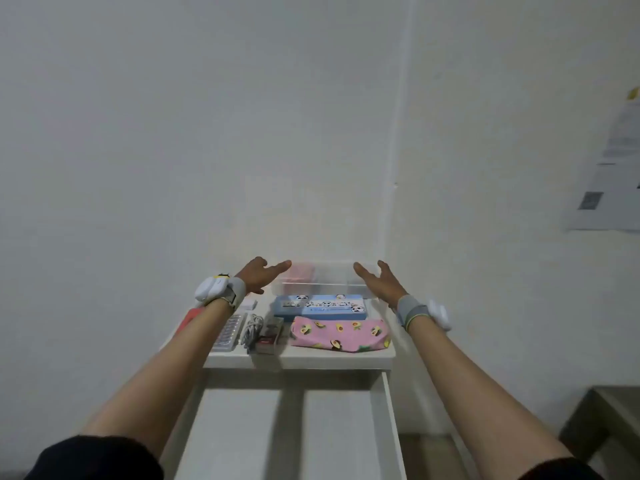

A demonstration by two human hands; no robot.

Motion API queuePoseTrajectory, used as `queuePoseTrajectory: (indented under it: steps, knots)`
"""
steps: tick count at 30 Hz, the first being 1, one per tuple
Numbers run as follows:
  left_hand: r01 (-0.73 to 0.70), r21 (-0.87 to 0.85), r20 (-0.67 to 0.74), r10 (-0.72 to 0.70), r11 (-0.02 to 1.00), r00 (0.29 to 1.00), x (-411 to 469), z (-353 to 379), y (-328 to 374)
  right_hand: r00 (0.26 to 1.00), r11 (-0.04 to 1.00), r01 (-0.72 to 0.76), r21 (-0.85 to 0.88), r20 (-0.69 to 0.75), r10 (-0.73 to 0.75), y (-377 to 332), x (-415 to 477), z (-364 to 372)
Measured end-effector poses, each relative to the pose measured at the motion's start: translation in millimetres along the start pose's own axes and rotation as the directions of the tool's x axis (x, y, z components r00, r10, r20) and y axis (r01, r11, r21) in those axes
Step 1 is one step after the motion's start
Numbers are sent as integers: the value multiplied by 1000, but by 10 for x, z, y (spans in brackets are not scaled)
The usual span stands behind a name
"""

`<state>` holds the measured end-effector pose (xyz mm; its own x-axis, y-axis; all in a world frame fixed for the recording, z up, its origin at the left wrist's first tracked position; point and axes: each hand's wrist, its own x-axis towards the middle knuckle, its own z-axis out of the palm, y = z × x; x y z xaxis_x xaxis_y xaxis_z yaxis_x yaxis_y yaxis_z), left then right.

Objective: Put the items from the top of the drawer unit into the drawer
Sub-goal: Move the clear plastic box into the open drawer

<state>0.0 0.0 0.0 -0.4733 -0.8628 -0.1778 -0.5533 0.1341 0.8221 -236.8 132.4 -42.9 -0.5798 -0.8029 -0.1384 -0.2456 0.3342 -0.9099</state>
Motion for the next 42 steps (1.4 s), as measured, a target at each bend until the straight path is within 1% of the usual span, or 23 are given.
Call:
queuePoseTrajectory:
  steps: [3,9,12,14,17,20,23,27,28,32,35,39,42]
  knots:
    - [22,43,-25,-21,999,999,226,7,28,999,1000,-13,-14,-37,13,-13,180,10]
    - [20,206,23,-25,978,999,746,68,-7,996,995,-84,-55,10,85,-33,538,59]
    - [14,318,43,-29,948,999,991,89,-29,990,984,-139,-112,-8,139,-8,720,131]
    - [21,346,68,-47,938,997,1106,95,-55,989,980,-151,-133,-15,150,14,798,147]
    - [46,350,114,-91,936,989,1250,87,-106,988,973,-152,-175,-31,148,8,937,169]
    - [36,357,161,-99,934,982,1365,93,-131,986,965,-162,-207,-67,152,34,1024,183]
    - [40,371,186,-117,928,976,1419,83,-102,985,967,-153,-203,-115,132,102,1097,189]
    - [103,276,223,-168,956,960,1470,60,-75,984,974,-144,-173,-127,123,102,1132,177]
    - [104,278,230,-172,955,958,1477,65,-75,985,976,-142,-164,-125,122,110,1136,170]
    - [79,355,209,-161,932,965,1424,78,-78,988,981,-119,-151,-119,101,162,1146,167]
    - [92,340,197,-166,936,966,1425,79,-99,988,983,-112,-148,-123,94,176,1122,172]
    - [119,274,189,-175,954,966,1432,92,-149,989,984,-109,-140,-115,93,171,1123,172]
    - [117,278,171,-169,953,971,1395,109,-135,988,982,-116,-148,-116,100,155,1115,177]
